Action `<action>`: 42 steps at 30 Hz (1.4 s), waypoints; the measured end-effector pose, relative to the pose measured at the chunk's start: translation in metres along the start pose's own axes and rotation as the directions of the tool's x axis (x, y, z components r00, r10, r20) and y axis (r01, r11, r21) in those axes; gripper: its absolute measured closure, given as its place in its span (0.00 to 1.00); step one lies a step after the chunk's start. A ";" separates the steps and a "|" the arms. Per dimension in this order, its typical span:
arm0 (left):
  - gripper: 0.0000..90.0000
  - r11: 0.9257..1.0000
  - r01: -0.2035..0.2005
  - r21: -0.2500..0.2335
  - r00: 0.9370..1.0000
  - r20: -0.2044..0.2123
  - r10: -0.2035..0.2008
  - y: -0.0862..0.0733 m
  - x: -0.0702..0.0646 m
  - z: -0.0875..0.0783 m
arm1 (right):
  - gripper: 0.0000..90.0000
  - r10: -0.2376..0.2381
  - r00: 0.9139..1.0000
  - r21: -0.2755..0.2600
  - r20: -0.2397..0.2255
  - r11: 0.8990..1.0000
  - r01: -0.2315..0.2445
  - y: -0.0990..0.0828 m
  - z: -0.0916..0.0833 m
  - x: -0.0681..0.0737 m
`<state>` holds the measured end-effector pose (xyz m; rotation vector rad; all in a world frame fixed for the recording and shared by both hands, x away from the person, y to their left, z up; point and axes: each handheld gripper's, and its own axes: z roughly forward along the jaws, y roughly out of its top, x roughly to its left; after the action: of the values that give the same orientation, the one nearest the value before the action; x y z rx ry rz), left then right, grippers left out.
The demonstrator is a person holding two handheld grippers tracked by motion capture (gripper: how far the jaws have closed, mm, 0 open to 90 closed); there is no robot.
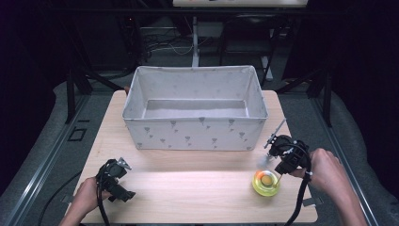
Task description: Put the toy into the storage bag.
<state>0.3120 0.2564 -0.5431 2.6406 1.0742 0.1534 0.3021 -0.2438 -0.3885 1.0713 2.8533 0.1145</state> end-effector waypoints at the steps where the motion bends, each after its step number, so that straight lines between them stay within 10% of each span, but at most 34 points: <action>1: 0.00 1.000 0.004 -0.003 1.000 -0.001 -0.004 0.000 0.000 0.000 | 0.98 0.000 1.000 0.010 -0.007 1.000 0.000 0.001 -0.001 0.000; 42: 0.00 1.000 0.002 0.007 1.000 0.008 -0.002 0.000 -0.001 0.002 | 0.98 -0.068 0.997 -0.036 -0.037 0.997 0.066 0.048 -0.021 -0.003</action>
<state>0.3118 0.2557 -0.5446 2.6445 1.0764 0.1390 0.3335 -0.2104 -0.3628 0.9767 2.9066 0.1804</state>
